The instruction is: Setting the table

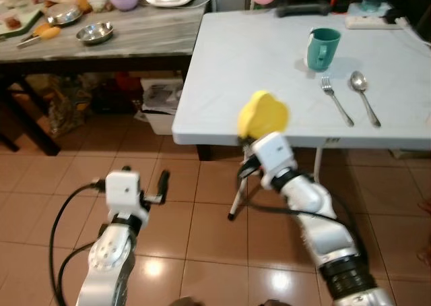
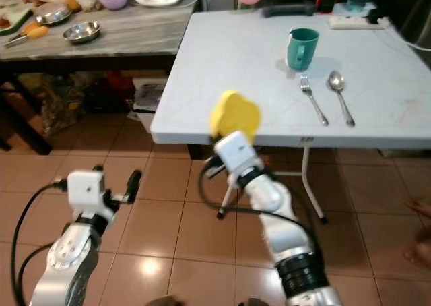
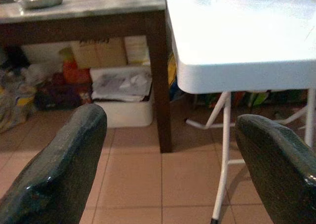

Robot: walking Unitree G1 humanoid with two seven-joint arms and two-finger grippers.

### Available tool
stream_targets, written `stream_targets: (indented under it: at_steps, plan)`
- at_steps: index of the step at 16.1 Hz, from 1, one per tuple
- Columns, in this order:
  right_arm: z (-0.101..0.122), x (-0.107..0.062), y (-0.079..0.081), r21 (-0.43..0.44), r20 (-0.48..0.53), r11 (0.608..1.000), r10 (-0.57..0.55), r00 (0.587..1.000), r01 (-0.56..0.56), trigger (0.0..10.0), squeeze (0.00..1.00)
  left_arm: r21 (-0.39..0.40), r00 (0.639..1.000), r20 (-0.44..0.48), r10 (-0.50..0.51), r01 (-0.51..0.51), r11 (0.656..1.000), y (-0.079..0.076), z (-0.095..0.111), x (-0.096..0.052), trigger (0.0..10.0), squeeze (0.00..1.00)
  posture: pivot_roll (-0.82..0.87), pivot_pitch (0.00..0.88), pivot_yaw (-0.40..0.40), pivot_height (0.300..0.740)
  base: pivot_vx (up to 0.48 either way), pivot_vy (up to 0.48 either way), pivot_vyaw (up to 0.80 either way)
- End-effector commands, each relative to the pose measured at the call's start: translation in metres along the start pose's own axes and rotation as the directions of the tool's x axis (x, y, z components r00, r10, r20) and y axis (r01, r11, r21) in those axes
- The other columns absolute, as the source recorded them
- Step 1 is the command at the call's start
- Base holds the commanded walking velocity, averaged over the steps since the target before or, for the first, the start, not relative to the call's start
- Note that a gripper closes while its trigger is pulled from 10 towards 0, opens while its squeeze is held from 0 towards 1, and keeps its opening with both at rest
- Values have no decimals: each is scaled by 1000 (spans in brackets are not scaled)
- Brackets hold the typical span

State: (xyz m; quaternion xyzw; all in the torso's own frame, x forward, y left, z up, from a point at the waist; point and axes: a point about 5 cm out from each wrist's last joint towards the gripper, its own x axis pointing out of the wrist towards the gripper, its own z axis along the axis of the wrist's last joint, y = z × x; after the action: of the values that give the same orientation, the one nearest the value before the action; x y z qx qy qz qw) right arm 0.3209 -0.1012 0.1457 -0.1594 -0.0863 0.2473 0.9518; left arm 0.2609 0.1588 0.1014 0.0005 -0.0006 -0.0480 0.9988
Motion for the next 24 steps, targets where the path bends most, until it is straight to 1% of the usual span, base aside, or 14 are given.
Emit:
stream_targets:
  at_steps: [1, 11, 21, 23, 24]
  plan:
    - [10, 7, 10, 6, 42, 1000, 30, 999, -30, 10000, 0, 18, 999, -25, 26, -26, 1000, 10, -5, -5, 10000, 0, -72, 123, 106, 740, 0, 480, 0]
    - [9, 8, 11, 7, 46, 1000, 26, 999, -26, 10000, 0, 27, 999, -30, 30, -29, 999, 12, -5, -5, 10000, 0, -67, 120, 112, 740, 0, 439, 0]
    - [9, 7, 11, 10, 46, 1000, 20, 999, -21, 10000, 0, 20, 999, -28, 24, -23, 1000, 10, -4, -4, 10000, 0, -70, 125, 118, 740, 0, 447, 0]
    - [9, 7, 11, 12, 47, 1000, 18, 999, -19, 10000, 0, 28, 1000, -14, 13, -13, 1000, 8, -2, -4, 10000, 0, -67, 125, 121, 740, 0, 0, 0]
    - [9, 7, 12, 13, 48, 1000, 17, 999, -18, 10000, 0, 22, 1000, -9, -26, 27, 999, 6, -1, -5, 10000, 0, -67, 125, 121, 740, 0, 0, 0]
